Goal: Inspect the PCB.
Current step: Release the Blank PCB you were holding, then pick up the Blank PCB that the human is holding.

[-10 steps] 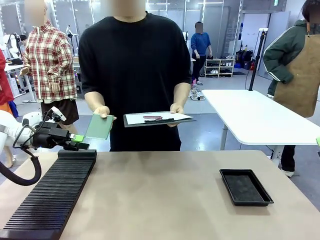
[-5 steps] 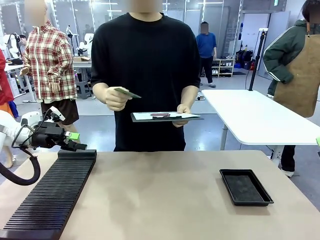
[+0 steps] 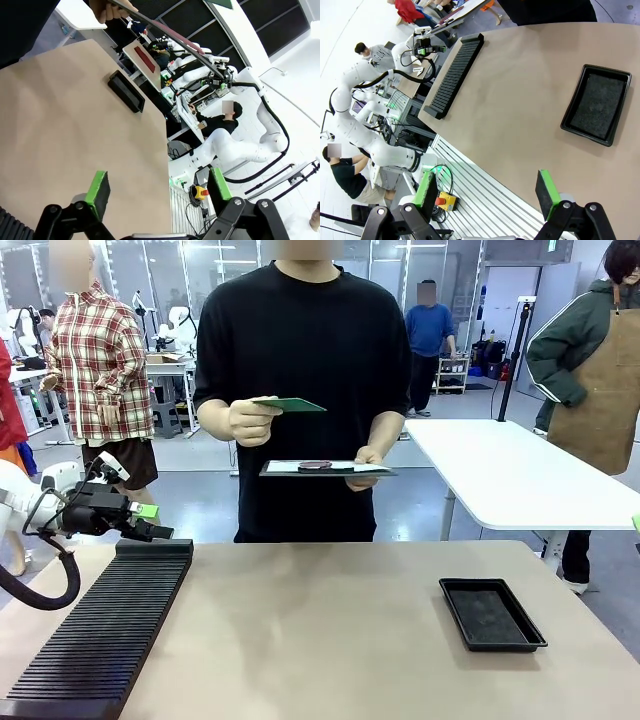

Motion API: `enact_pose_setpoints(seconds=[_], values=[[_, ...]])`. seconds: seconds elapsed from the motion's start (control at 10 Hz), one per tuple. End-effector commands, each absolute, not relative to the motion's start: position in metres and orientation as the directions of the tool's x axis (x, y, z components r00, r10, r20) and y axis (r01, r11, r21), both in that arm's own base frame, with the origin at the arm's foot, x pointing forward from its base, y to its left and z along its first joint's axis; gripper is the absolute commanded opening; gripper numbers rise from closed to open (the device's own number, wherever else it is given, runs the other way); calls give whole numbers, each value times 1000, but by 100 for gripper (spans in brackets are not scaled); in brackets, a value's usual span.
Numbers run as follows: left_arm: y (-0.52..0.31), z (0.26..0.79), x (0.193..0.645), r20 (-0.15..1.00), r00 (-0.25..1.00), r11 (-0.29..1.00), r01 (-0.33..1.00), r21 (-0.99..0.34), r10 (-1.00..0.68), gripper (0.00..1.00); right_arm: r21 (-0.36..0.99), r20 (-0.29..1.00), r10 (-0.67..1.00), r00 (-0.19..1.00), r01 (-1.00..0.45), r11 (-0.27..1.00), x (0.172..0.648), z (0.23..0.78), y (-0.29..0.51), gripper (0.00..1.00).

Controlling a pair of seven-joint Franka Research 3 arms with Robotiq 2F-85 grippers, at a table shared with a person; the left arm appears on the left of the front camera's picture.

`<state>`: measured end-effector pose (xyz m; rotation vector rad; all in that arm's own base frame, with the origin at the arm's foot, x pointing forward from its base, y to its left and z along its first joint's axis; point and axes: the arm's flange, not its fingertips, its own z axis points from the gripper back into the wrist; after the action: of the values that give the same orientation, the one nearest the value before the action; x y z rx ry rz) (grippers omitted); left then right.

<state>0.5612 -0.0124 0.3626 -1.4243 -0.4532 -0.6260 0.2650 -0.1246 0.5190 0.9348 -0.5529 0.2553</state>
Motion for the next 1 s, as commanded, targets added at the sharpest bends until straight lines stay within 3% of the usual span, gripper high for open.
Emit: enact_pose_setpoints(seconds=[0.0,0.9], values=[[-12,363,561,634,762,32,642,-766,-128,100,684,566,-22,824,-455,570,265,520,-125,100],[-12,362,561,635,762,32,643,-765,-128,100,684,566,-22,824,-455,570,265,520,-125,100]])
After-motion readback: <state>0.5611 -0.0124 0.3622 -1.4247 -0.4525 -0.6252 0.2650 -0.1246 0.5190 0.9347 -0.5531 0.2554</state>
